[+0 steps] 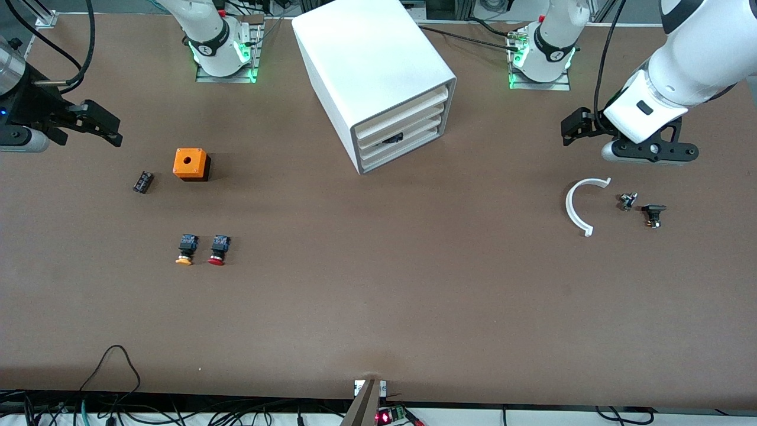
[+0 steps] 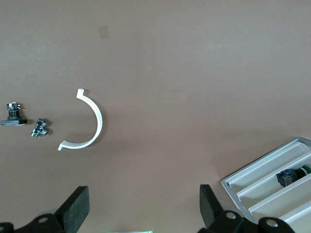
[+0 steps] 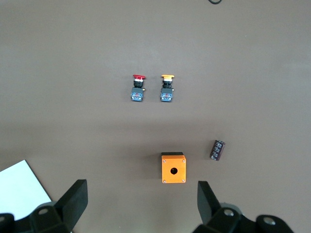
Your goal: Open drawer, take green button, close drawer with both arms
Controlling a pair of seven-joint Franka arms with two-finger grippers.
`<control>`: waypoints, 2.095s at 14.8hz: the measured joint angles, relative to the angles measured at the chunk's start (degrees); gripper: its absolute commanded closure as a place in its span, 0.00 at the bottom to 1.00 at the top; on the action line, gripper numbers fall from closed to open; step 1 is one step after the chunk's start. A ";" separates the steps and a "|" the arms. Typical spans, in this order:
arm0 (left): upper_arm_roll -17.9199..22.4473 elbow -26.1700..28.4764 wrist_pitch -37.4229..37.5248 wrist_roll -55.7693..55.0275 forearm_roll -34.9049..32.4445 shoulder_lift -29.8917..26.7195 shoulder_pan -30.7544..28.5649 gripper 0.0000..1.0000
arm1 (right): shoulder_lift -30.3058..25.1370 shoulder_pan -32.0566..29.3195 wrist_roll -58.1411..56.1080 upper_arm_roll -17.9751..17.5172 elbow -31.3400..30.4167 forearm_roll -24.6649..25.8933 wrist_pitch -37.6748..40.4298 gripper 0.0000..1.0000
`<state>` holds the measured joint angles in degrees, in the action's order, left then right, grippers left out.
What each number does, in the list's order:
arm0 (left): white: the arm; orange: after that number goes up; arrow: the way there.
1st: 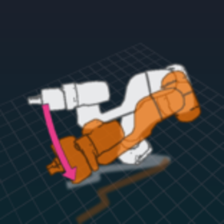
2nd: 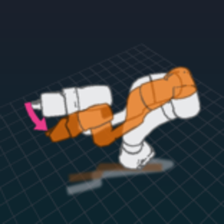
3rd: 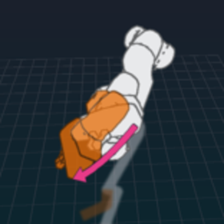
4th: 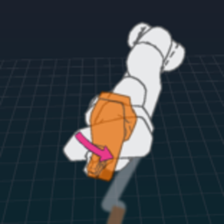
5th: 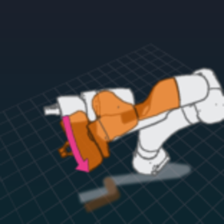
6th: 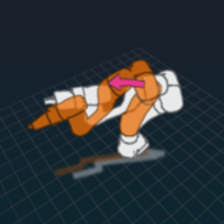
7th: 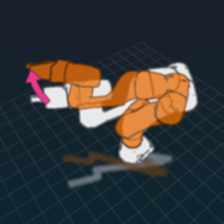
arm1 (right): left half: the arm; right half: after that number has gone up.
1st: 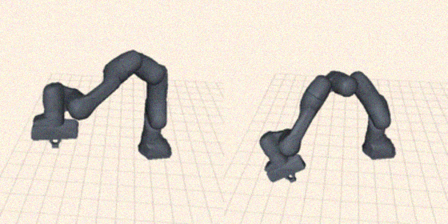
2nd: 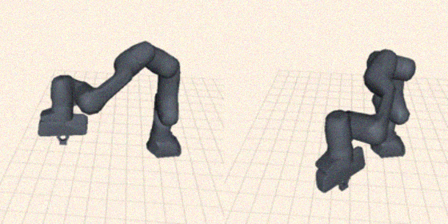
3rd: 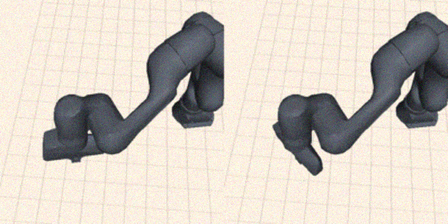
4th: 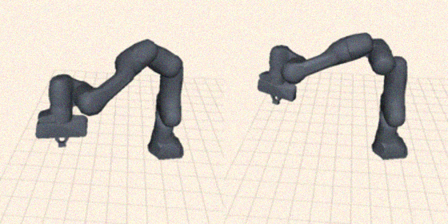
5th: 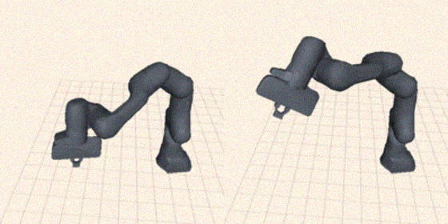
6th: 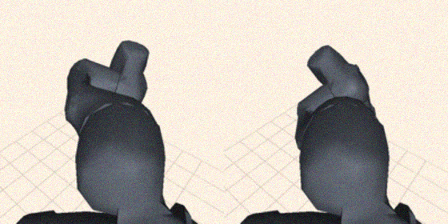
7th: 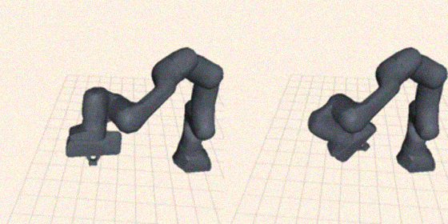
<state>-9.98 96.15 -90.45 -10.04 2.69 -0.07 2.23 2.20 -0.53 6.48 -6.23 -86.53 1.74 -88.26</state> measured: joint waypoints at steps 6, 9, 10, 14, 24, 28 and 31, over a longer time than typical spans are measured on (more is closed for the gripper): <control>-0.29 -0.03 0.00 -0.95 0.00 0.00 0.00 0.00 | 5.04 -0.91 -1.83 0.24 -0.11 0.00 -0.66 0.00; -0.56 -0.04 0.00 -1.03 0.00 0.00 0.00 0.00 | 8.56 -0.88 -1.67 0.18 -0.19 -0.24 -0.82 0.00; -0.76 -0.05 0.00 -1.15 0.00 0.00 0.00 0.00 | 9.89 -0.87 -0.55 0.16 -0.20 -0.66 -1.12 0.00; -1.55 -0.06 0.00 -2.77 0.00 0.00 0.00 0.00 | 14.81 -0.82 5.50 -0.07 -0.15 -1.61 -4.46 0.00; -1.69 -0.08 0.01 -3.02 0.00 0.00 0.00 0.00 | 20.58 3.68 17.42 -0.60 -0.11 -1.85 -12.94 0.00; -2.13 -0.09 0.04 -3.04 0.01 0.11 0.02 0.00 | 22.79 8.08 25.00 -0.76 0.02 -1.85 -15.49 0.00; -3.93 -0.08 0.22 -3.03 4.99 2.20 0.15 0.00 | 23.98 10.92 31.70 -0.80 1.37 -1.85 -17.33 0.00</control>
<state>-13.91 96.07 -90.23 -13.07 7.68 2.13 2.38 26.18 10.39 38.17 -7.03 -85.16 -0.11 -105.59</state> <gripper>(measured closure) 0.000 0.000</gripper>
